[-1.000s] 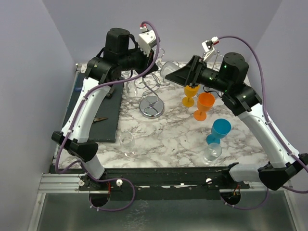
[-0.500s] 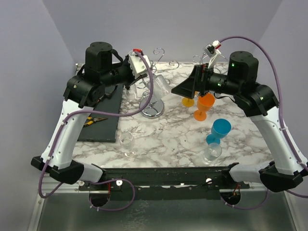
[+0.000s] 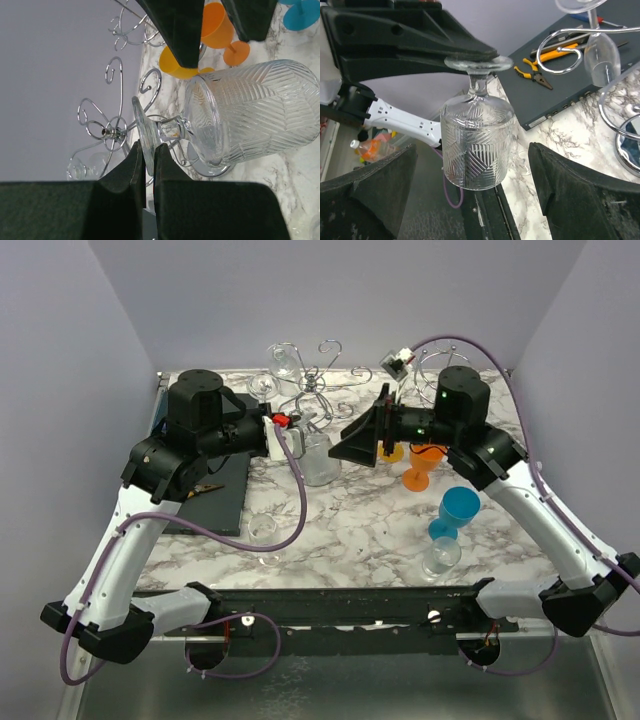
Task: Place the wine glass upside down on the wine glass rack
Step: Turn the wine glass upside down at the wine rack.
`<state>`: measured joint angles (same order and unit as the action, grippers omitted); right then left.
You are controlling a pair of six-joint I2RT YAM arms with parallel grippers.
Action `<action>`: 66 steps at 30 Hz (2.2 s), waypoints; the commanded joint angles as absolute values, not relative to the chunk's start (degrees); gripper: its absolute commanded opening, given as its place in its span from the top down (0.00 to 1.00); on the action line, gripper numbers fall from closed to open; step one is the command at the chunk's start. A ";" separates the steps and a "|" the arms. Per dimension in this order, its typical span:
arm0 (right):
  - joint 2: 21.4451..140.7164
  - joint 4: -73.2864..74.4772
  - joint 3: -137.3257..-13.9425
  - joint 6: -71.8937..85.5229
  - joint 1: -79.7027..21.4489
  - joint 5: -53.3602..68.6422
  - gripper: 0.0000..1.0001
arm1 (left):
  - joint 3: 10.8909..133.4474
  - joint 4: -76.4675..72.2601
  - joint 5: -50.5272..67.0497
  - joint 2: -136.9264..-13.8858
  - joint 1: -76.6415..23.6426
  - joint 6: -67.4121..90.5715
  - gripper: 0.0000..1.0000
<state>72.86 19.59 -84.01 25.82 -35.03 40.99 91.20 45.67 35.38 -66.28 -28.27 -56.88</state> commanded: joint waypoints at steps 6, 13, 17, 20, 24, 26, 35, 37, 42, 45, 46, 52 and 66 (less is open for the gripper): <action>74.91 9.80 -78.37 21.64 -42.70 36.62 0.00 | 92.01 39.62 37.69 -65.28 -28.56 -59.86 1.00; 76.08 3.52 -73.91 20.72 -47.74 28.45 0.00 | 91.99 39.30 37.80 -65.20 -28.65 -59.50 1.00; 73.16 -4.41 -68.33 22.62 -47.90 23.00 0.24 | 91.59 39.35 37.38 -64.65 -28.65 -59.81 1.00; 71.42 -7.98 -64.56 23.28 -47.90 18.83 0.45 | 91.10 39.37 37.35 -64.02 -28.65 -59.94 1.00; 70.02 -14.40 -60.24 23.87 -47.99 15.47 0.64 | 90.55 39.33 37.53 -63.38 -28.65 -59.69 1.00; 70.17 -15.89 -59.64 23.62 -47.99 14.42 0.67 | 90.17 39.37 37.57 -63.01 -28.65 -59.60 0.87; 72.35 -19.79 -56.84 20.30 -47.99 8.80 0.72 | 91.33 39.20 34.64 -61.79 -28.65 -52.45 0.02; 73.34 -20.83 -56.13 19.02 -47.98 7.45 0.72 | 91.66 39.28 33.28 -61.16 -28.65 -50.92 0.01; 76.13 -24.91 -55.40 17.16 -47.99 4.83 0.72 | 94.42 41.22 30.15 -60.70 -28.65 -46.04 0.01; 77.74 -27.57 -55.11 16.82 -47.99 3.17 0.72 | 96.22 42.46 28.14 -61.25 -28.65 -43.26 0.01; 78.22 -28.45 -55.00 16.74 -47.99 2.69 0.72 | 96.67 42.93 27.34 -61.49 -28.65 -42.48 0.01; 80.99 -34.36 -54.14 18.98 -47.97 2.11 0.72 | 96.71 44.71 23.79 -62.20 -28.65 -39.47 0.01; 88.21 -43.92 -54.57 22.32 -49.13 -1.73 0.74 | 98.95 46.53 21.06 -65.58 -28.65 -33.20 0.04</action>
